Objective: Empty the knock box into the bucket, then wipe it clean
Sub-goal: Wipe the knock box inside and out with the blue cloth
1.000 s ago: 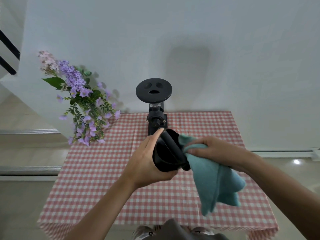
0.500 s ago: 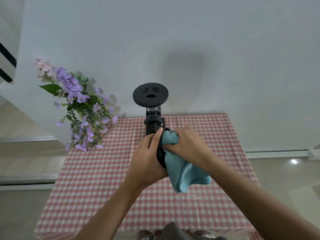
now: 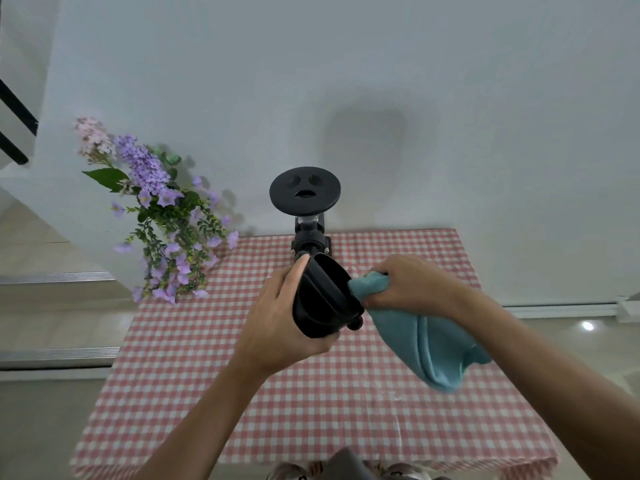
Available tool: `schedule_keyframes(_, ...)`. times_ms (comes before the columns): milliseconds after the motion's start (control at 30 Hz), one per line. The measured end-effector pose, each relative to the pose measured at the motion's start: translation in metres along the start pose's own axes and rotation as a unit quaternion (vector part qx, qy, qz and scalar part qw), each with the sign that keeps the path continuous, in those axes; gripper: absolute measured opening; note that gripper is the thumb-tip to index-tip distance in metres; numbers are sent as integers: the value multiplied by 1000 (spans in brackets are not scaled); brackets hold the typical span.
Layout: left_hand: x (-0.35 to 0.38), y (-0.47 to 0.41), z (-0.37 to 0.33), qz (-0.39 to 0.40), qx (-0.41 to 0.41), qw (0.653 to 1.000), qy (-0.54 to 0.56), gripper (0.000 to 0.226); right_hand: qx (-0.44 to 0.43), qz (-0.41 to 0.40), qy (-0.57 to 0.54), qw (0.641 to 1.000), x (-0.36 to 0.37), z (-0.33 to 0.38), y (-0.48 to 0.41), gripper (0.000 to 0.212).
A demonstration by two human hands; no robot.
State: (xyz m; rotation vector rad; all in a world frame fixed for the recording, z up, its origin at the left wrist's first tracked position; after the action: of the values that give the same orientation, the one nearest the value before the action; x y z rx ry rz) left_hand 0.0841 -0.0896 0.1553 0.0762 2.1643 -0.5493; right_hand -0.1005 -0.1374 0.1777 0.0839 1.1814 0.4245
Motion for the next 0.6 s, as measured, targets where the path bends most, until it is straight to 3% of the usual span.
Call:
schedule_keyframes(100,2,-5,5,42,-39,996,71,105,-81,-41,-7,996,-13,12,0,25)
schedule_keyframes(200,6,-8,2,78,-48,991,93,109,-157,-23,28,987,-6,27,0,33)
schedule_keyframes(333,-1,-6,5,63,-36,994,83,113,-141,52,50,987,17,22,-5,30)
schedule_keyframes(400,-7,-4,8,44,-29,997,57,120,-117,104,-20,988,28,17,3,26)
schedule_keyframes(467,-9,-2,16,29,-60,995,68,121,-93,97,-128,983,35,12,11,16)
schedule_keyframes(533,-12,-1,23,-16,-96,990,101,109,-71,15,-245,967,36,6,17,14)
schedule_keyframes(600,-13,1,22,-66,-124,979,146,90,-62,-72,-329,940,45,3,22,37)
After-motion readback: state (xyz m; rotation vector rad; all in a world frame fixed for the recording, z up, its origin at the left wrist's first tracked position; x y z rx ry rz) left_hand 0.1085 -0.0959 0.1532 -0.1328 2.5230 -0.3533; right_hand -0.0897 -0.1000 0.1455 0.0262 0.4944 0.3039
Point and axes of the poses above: each hand's wrist, its own y-axis away from the middle knuckle, its own x-axis out of the palm, z = x × y, the point moved 10 cm from there along -y, towards the middle knuckle, and after that the axes turned 4 degrees about x, right-handed, at the moved point
